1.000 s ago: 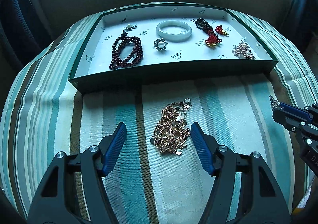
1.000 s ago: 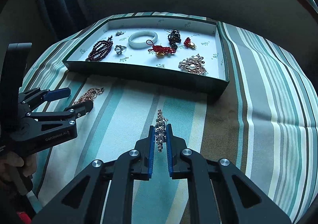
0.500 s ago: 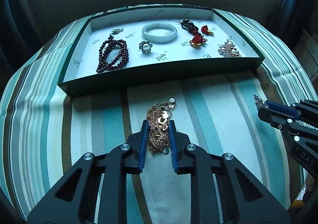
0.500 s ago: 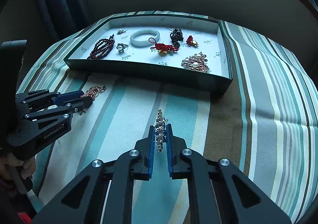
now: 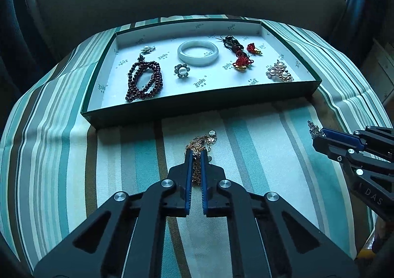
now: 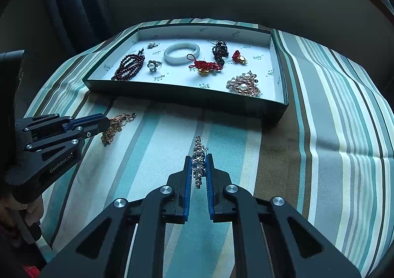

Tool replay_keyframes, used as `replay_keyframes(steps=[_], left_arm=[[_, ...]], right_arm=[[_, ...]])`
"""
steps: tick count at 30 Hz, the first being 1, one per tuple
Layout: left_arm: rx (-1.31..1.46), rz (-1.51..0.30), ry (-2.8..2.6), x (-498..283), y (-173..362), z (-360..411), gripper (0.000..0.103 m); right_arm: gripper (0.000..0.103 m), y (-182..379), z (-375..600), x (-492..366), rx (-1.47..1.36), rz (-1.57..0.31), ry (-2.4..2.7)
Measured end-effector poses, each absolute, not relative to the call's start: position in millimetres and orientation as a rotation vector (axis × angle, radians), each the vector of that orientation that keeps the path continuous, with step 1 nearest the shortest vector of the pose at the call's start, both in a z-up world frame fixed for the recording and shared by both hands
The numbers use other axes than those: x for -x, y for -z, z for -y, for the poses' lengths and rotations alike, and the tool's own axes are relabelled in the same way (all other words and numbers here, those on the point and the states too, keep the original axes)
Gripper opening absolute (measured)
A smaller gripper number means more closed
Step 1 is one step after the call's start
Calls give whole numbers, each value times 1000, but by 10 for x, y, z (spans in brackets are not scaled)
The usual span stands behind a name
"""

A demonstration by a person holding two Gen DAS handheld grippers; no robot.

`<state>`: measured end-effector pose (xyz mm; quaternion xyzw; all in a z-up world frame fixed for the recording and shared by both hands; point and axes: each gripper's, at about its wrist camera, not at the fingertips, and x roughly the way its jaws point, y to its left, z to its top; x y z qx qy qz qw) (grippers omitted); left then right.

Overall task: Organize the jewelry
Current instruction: 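Lift the chain and rhinestone brooch and carry both into the tray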

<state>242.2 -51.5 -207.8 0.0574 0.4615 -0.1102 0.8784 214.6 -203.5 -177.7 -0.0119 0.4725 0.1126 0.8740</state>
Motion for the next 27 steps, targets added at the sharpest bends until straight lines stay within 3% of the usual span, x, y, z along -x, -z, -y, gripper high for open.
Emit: replay_keyframes(steps=[27], left_arm=[[-106,-851,211,-2349,1621,418,5]], right_arm=[[11,1600,2050,-2118,5,-938,-244]])
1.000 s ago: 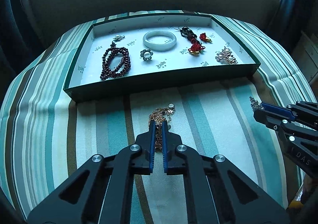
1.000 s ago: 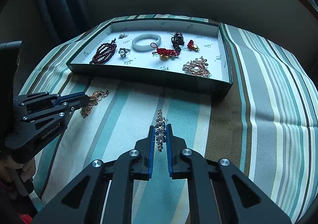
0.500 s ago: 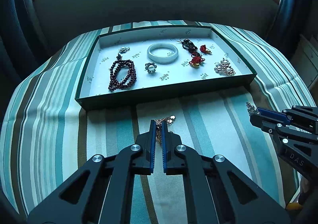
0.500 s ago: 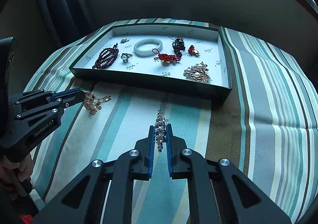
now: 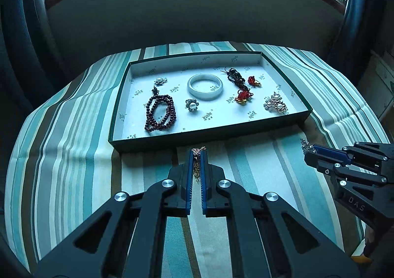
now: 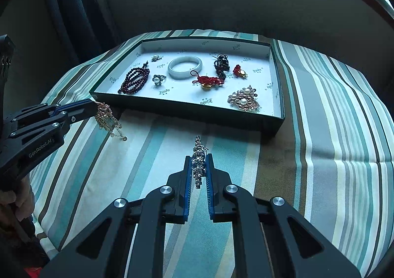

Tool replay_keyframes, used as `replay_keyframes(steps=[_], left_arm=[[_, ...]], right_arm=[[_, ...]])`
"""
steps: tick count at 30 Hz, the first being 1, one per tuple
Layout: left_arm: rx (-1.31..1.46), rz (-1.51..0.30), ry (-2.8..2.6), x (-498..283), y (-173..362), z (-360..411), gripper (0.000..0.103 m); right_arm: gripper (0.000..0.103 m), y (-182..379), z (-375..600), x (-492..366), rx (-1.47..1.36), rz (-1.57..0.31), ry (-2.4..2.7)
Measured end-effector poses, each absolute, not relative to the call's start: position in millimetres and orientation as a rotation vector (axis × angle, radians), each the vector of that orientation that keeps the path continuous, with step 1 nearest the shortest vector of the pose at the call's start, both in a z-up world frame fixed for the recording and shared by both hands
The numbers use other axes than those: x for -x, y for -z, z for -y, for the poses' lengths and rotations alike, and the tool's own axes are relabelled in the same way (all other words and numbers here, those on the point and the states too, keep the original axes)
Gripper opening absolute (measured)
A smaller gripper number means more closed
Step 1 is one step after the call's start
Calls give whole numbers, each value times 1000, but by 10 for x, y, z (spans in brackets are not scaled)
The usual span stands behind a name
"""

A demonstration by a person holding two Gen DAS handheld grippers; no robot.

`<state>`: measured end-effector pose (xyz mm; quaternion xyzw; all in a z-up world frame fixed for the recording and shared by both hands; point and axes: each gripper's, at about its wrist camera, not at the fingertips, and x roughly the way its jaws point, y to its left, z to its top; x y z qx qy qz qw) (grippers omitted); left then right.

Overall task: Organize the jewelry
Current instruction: 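Lift the chain and rhinestone brooch and carry both into the tray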

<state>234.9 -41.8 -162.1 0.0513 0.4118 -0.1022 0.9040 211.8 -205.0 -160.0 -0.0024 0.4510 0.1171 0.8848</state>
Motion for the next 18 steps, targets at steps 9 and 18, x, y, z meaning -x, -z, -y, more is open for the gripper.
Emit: replay_keyframes(steps=[9,18], left_arm=[[-106,-791,224,-2356,1352,412,5],[-98,-725,233,-2463,1102,428,5]], right_arm=[[11,1427,2039,-2142,-9,-896,-250],[11,1167,2053,-2291,-26,-823,-247]])
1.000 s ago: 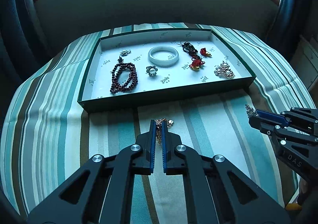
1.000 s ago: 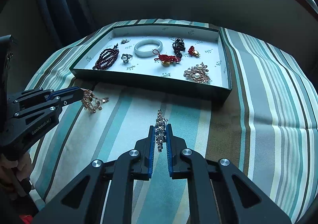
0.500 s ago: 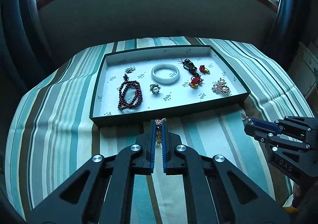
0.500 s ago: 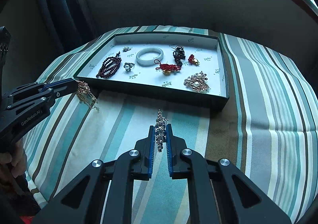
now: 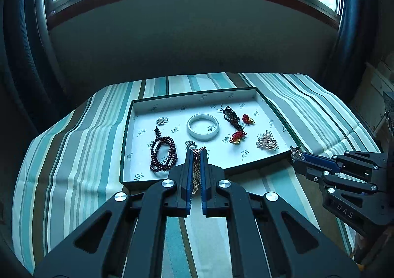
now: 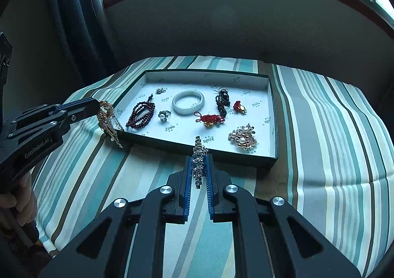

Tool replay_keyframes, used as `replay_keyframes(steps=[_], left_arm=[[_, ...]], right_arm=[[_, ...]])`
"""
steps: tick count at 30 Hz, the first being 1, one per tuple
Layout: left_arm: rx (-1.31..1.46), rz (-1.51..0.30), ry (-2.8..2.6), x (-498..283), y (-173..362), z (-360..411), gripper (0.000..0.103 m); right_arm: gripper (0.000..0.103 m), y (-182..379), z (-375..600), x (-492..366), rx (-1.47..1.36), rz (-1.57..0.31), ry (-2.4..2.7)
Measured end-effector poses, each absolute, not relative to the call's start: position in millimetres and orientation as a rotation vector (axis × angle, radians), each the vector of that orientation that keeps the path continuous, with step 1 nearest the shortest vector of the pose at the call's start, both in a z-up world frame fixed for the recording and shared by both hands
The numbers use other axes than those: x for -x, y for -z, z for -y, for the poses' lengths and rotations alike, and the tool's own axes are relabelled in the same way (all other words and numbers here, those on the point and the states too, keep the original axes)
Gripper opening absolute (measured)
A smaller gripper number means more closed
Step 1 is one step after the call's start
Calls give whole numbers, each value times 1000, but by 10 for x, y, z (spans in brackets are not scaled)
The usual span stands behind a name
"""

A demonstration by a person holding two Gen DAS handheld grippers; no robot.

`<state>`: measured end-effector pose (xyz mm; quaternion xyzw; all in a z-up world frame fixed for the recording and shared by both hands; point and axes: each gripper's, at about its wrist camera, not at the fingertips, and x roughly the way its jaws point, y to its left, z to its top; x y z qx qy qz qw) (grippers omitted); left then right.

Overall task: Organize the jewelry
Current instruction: 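Lift the chain and rhinestone brooch and carry both into the tray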

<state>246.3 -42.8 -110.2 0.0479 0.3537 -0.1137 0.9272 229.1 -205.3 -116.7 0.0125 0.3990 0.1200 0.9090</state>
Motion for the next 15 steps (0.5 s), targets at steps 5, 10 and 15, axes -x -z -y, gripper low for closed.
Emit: replay_keyframes(steps=[5,10,15], left_arm=[[-98,-688,235,-2625,977,461,5],[-100,-654,237,-2878,866,506,5],[-109,-625,231,-3174,808,562,5]], right_arm=[[11,1026,2063,-2457,-31,-779,-245],[11,908,2096,-2685,-37,-741,-236],[11,859,2156,-2980,-42,-709,-219]])
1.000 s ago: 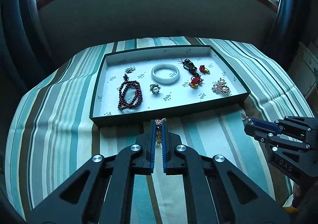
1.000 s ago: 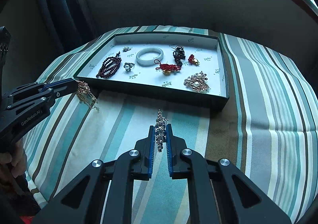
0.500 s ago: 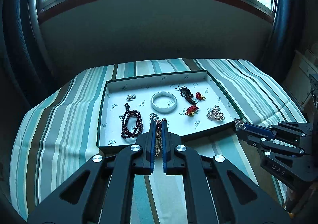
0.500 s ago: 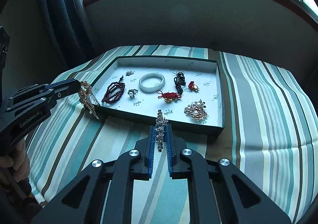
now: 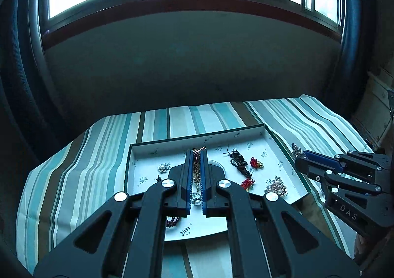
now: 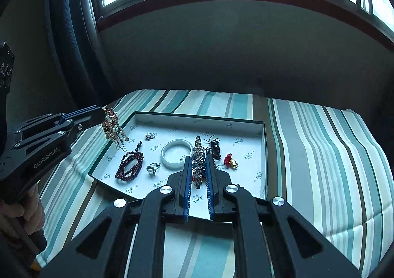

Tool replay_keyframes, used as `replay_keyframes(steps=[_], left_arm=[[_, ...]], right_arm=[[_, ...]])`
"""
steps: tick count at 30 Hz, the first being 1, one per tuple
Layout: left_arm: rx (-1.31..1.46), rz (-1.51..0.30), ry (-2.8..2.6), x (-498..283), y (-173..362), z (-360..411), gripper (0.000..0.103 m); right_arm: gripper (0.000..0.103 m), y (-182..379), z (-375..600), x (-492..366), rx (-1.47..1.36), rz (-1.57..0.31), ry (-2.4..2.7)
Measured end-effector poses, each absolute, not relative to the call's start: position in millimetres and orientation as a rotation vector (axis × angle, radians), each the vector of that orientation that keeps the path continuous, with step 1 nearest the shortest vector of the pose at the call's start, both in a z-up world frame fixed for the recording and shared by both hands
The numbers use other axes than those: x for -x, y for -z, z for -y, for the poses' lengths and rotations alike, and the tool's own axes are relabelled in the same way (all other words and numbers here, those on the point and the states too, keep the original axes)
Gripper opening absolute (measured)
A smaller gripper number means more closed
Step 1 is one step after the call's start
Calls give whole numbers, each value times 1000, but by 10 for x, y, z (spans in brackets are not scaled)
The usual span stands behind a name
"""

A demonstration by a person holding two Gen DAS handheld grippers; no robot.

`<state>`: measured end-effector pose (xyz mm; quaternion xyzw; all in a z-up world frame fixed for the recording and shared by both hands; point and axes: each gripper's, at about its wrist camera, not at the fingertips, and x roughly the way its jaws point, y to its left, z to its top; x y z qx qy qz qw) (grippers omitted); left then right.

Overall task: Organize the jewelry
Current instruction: 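Lift the chain and rhinestone brooch and carry both into the tray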

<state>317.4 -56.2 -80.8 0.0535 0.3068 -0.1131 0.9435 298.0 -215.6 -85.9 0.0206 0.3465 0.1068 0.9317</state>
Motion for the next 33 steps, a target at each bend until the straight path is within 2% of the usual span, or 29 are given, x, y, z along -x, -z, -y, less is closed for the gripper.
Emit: replay_keyframes(steps=[13,24,33], left_arm=[[-102,-656,176,-4014,1128,561,5],[-115,-776,124,-4554,1619,570,5],[-124,-838,113,-4711,1789,550,5]], right_arm=[[11,1163,2278,-3796,-40,-721,-154],[11,1621,2354,-4296,-30,-857,-107],[11,1790,2413,-4425,-34,-919,-87]])
